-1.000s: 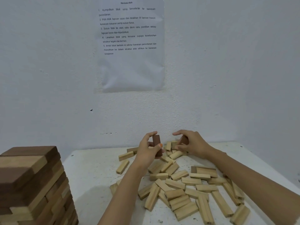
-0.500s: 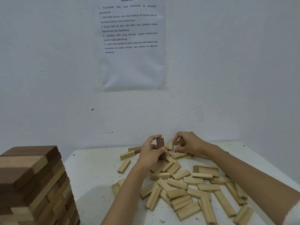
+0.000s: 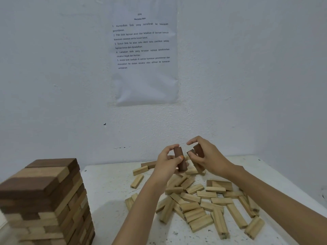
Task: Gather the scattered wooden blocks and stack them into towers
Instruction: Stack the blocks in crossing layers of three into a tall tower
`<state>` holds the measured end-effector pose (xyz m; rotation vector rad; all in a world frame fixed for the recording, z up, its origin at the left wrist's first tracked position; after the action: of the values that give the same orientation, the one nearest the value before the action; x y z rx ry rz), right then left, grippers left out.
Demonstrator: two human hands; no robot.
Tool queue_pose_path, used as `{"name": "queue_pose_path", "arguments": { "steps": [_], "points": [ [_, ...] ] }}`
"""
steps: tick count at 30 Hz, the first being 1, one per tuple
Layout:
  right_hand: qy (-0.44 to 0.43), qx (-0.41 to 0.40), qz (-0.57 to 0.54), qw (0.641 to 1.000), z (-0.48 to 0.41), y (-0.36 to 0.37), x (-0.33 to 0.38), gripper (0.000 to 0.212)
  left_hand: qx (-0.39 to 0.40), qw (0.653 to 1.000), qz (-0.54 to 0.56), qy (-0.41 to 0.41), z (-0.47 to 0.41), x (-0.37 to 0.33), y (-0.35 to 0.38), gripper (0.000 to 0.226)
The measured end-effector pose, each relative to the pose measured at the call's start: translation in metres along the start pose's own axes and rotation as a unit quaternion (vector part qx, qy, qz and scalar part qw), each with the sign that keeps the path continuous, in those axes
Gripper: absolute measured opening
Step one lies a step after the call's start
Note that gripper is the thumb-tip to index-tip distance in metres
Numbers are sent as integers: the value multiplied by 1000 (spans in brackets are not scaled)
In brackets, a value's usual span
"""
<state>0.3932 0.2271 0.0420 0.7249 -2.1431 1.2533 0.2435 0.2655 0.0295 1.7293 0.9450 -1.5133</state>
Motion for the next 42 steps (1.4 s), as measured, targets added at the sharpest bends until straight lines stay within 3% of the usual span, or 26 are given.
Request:
{"name": "queue_pose_path", "arguments": {
  "steps": [6,13,19,27,42],
  "points": [
    [90,12,-180,980,38,-2,18,21,27,999,-15,-18,32,-11,5,37],
    [130,27,-205,970,85,4,40,27,54,997,-21,-49,81,-13,-2,30],
    [147,85,-152,974,130,10,62,28,80,991,-79,-79,123,-1,-14,29],
    [211,88,-164,960,172,19,75,23,125,980,-125,-92,165,8,-20,30],
    [300,46,-215,928,196,45,71,19,84,980,-152,-96,187,27,-38,30]
  ]
}}
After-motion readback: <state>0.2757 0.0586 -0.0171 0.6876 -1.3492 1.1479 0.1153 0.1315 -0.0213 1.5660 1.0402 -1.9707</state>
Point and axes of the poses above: each hand's wrist, its own z-axis away from the middle knuckle, its own y-axis out of the palm, x = y × z, the point moved 4 cm from there along -z, towards the middle knuckle, and after that the axes turned 3 degrees about y, right-handed, at the moved point
